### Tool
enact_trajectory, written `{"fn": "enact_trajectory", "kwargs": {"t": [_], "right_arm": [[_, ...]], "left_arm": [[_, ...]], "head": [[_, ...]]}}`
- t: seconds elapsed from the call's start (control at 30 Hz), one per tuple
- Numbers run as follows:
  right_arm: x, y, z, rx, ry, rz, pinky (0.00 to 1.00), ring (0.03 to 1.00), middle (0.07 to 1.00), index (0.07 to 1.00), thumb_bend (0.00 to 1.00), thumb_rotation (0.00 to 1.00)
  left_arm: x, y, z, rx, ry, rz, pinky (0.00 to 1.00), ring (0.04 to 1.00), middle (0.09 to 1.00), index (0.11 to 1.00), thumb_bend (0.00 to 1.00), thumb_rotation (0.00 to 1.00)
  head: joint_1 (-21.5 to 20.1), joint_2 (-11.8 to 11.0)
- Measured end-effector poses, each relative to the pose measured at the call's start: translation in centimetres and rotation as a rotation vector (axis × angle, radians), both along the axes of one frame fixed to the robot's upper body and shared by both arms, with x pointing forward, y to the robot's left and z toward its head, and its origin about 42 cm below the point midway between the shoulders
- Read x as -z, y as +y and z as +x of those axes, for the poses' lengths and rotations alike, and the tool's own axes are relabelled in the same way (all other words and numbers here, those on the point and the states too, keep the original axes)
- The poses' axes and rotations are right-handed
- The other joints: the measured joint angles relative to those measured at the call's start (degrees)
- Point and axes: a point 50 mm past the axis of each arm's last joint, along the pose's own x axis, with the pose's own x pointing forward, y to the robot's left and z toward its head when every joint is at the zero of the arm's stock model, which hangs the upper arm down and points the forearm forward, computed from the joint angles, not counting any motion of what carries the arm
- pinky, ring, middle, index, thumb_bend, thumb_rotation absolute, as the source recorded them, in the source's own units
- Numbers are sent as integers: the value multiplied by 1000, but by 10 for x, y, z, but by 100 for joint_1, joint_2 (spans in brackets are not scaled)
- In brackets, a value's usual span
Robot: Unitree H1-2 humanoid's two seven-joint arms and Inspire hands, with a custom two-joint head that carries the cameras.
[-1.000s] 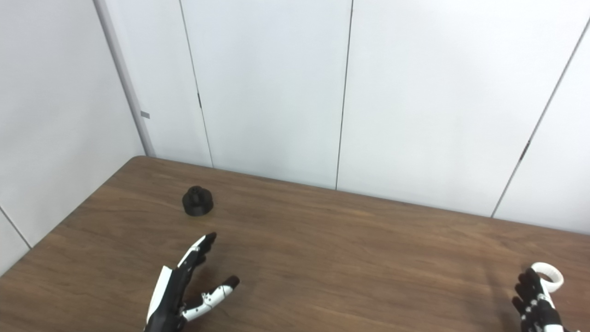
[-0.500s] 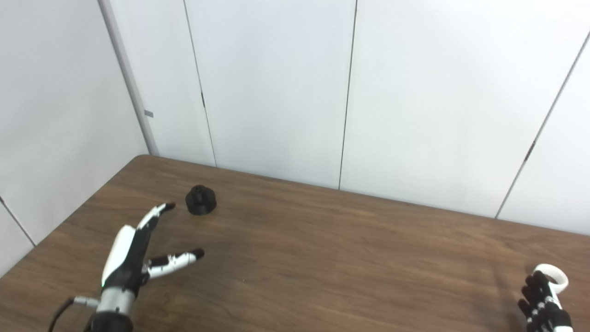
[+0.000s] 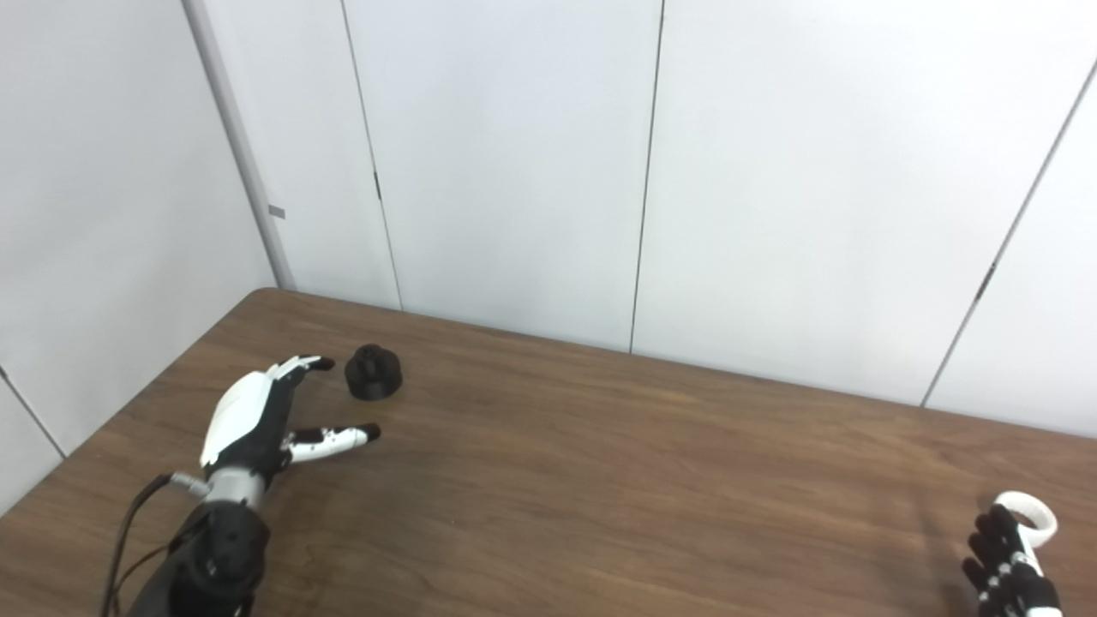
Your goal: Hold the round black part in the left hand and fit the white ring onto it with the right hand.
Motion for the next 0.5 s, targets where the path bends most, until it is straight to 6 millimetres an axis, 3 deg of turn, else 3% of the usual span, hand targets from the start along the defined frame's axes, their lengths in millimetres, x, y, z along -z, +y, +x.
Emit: {"fn": "enact_trajectory", "kwargs": {"t": [0.27,0.5], "right_arm": [[0,1,0,1,2,-15,1000,985,995,1000,539,1000],[-1,2,0,4,2,-20,1000,987,999,1000,571,1000]], "left_arm": [[8,6,32,-34,76,3,1000,972,925,819,951,366],[4,7,60,-44,115,27,1000,986,933,824,964,371]], "head": [[-44,9],[-62,9]]}}
